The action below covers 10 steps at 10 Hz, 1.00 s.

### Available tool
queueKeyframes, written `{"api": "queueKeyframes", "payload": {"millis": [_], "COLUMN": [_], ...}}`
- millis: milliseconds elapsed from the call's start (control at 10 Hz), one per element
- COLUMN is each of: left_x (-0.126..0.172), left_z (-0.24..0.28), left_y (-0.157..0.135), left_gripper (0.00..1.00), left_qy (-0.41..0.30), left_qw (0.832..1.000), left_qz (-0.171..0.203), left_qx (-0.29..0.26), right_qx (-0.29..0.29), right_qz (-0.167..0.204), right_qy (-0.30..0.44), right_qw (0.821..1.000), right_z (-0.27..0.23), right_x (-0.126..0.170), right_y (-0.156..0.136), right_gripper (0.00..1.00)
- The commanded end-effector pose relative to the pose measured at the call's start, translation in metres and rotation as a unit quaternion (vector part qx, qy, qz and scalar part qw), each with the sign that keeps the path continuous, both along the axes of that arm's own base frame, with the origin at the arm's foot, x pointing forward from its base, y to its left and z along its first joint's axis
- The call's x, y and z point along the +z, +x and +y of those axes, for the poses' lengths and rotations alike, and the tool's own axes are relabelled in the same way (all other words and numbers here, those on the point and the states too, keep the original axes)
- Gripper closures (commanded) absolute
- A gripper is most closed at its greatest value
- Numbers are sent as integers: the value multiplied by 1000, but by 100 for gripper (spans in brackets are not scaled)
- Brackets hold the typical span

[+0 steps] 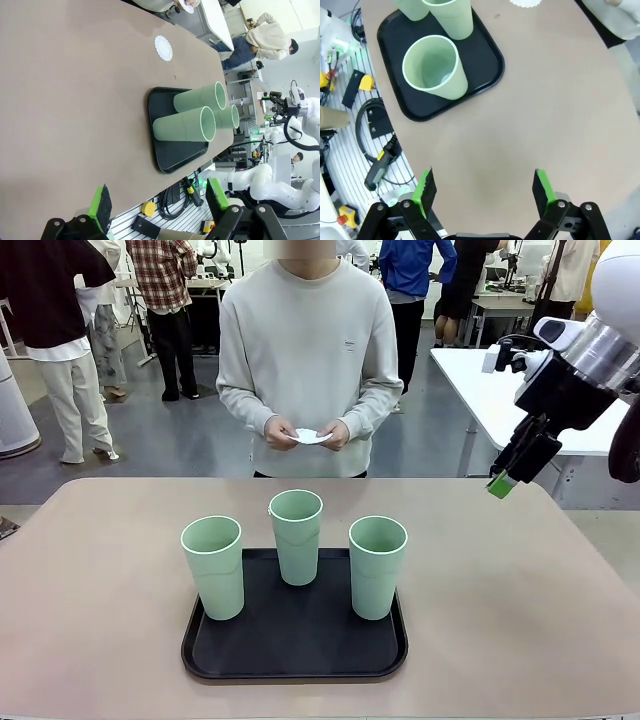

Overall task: Place coasters on the table and set cups on them.
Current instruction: Pick up one Reusable plastic cup and place it on a coaster set by the human.

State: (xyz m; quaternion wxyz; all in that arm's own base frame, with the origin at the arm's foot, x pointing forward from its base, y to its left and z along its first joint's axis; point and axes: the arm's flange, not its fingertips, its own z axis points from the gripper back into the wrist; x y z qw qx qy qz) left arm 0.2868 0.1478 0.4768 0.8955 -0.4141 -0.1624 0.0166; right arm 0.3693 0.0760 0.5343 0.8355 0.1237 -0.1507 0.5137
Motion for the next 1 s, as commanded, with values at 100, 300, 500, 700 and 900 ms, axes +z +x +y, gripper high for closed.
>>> {"api": "queueKeyframes", "payload": {"millis": [100, 300, 500, 700, 900], "left_x": [-1, -1, -1, -1, -1], "left_z": [0, 0, 0, 0, 0], "left_y": [2, 2, 2, 2, 2], "left_gripper": [0, 0, 0, 0, 0], "left_qy": [-8, -8, -8, -8, -8], "left_qw": [1000, 1000, 1000, 1000, 1000], "left_qz": [-4, -4, -4, -4, -4], "left_qx": [4, 4, 4, 4, 4], "right_qx": [93, 188, 185, 186, 179], "right_qz": [-88, -116, -126, -131, -110], "right_qy": [35, 161, 233, 270, 284], "right_qw": [991, 962, 946, 936, 936], "right_z": [3, -3, -11, -13, -16], "right_x": [-18, -65, -98, -124, -144], "right_y": [-13, -20, -12, -2, 7], "right_gripper": [0, 0, 0, 0, 0]}}
